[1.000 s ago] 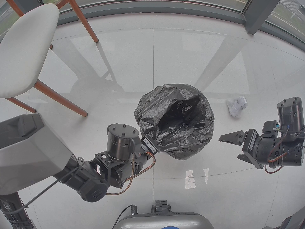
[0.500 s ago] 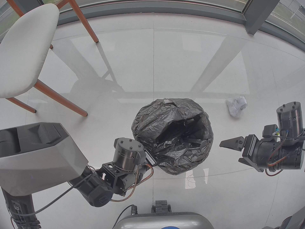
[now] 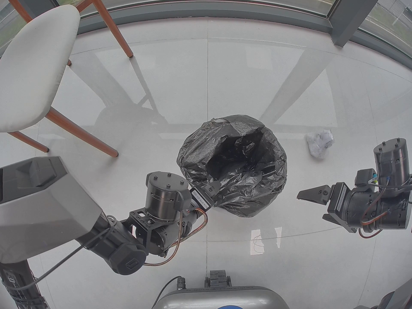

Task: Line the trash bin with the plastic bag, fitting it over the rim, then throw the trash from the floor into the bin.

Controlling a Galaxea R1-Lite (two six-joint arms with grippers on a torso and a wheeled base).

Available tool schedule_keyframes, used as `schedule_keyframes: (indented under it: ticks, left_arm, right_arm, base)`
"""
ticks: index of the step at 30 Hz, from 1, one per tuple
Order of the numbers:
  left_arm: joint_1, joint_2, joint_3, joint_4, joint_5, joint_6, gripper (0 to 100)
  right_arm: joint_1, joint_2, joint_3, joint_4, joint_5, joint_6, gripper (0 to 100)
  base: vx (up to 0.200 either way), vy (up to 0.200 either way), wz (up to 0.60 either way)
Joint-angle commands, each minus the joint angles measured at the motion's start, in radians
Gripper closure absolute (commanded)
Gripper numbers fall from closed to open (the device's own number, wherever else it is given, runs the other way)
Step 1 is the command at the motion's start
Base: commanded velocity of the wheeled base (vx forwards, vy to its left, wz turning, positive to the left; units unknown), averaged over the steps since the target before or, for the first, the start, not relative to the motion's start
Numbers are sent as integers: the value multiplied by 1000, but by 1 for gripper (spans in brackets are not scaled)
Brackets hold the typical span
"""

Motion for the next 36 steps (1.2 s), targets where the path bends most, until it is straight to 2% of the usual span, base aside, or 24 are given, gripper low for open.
schedule_keyframes:
  ticks: [1,9,13,18,27,36]
  left_arm:
    - [-2,-32,-3,2,1,0,0]
    - [-7,-78,-49,15,-1,4,0]
    - [-11,-107,-72,91,-10,-1,0]
    - [-14,-107,-91,100,-10,-3,0]
    - [-96,-104,-129,184,-12,-6,0]
    - [-94,-94,-132,183,-12,-7,0]
  right_arm:
    - [0,-2,1,0,1,2,0]
    - [0,-2,2,0,1,2,0]
    - [0,-2,1,0,1,2,0]
    - [-1,-2,1,0,1,2,0]
    - [-6,-2,1,0,1,2,0]
    - [-9,-2,1,0,1,2,0]
  base:
    - [0,0,0]
    - [0,0,0]
    - [0,0,0]
    - [0,0,0]
    - [0,0,0]
    - [0,0,0]
